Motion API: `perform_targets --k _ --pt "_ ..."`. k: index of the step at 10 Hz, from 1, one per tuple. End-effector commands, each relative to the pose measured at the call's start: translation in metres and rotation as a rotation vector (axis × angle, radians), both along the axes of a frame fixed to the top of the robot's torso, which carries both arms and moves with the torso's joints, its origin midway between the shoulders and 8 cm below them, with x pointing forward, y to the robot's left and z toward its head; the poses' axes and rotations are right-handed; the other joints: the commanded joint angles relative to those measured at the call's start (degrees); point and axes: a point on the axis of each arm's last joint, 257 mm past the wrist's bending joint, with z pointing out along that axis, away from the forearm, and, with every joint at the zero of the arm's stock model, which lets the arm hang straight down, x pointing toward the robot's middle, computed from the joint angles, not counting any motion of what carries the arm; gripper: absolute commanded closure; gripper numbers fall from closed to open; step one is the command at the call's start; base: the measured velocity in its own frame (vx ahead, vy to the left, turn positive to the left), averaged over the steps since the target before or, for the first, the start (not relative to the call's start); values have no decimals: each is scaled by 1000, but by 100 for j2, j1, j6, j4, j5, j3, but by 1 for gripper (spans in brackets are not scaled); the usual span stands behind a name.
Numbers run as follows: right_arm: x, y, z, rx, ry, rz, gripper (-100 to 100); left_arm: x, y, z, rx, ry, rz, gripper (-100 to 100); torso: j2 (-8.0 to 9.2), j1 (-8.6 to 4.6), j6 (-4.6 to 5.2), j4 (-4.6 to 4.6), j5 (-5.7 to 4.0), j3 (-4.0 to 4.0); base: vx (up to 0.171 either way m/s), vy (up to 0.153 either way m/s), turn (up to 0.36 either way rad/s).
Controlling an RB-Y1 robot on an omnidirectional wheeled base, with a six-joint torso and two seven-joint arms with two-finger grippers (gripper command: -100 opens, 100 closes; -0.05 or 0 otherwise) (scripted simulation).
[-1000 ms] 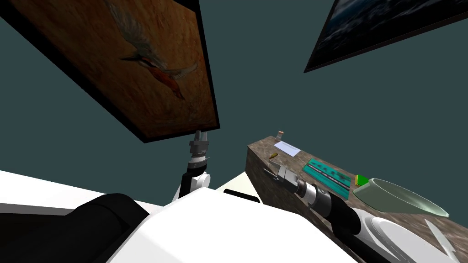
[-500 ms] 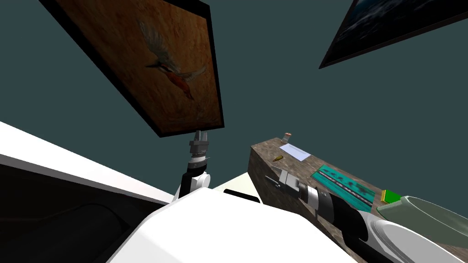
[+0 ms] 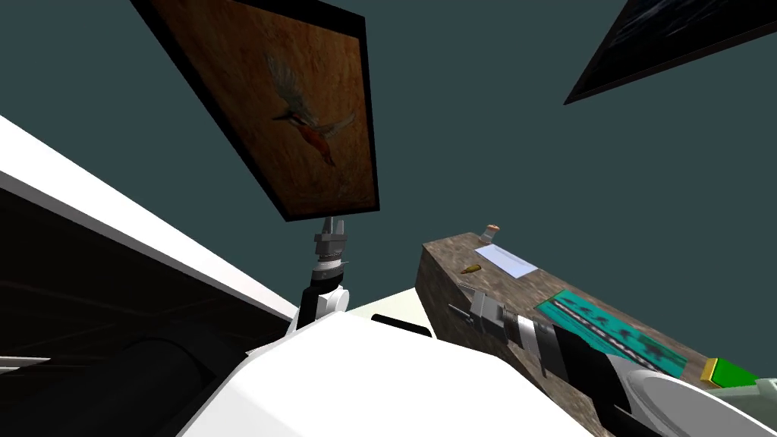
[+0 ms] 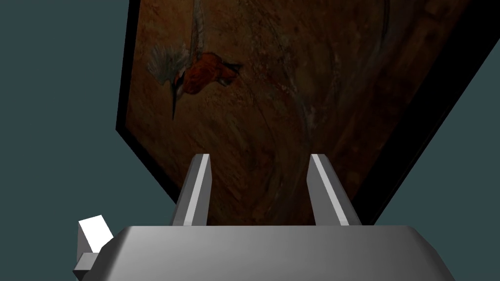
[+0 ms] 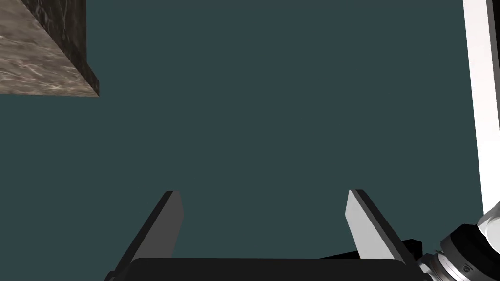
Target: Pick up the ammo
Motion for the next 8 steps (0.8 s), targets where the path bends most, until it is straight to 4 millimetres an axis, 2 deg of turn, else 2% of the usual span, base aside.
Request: perform_targets --k 1,3,4,6,7,8 --pt "-6 -19 -18 -79 40 0 -100 0 0 0 0 0 0 0 0 0 0 0 0 0 -13 -31 274" --pt "-7 -25 -24 -132 29 17 -100 0 0 0 0 0 0 0 0 -2 -1 0 -1 0 -8 -23 74" --pt "-13 -41 -36 -186 68 15 -100 0 0 0 0 0 0 0 -1 4 1 0 0 0 -10 -15 284" --pt "-13 -48 -40 -234 56 30 -100 0 0 0 0 0 0 0 -2 0 -1 0 0 -1 -5 -21 84" --pt "-20 -67 -52 -299 91 32 -100 0 0 0 0 0 0 0 -2 4 2 0 0 -1 -3 -15 302" --pt "-20 -71 -54 -331 82 43 -100 0 0 0 0 0 0 0 -4 3 -6 -1 1 -3 -4 -29 174"
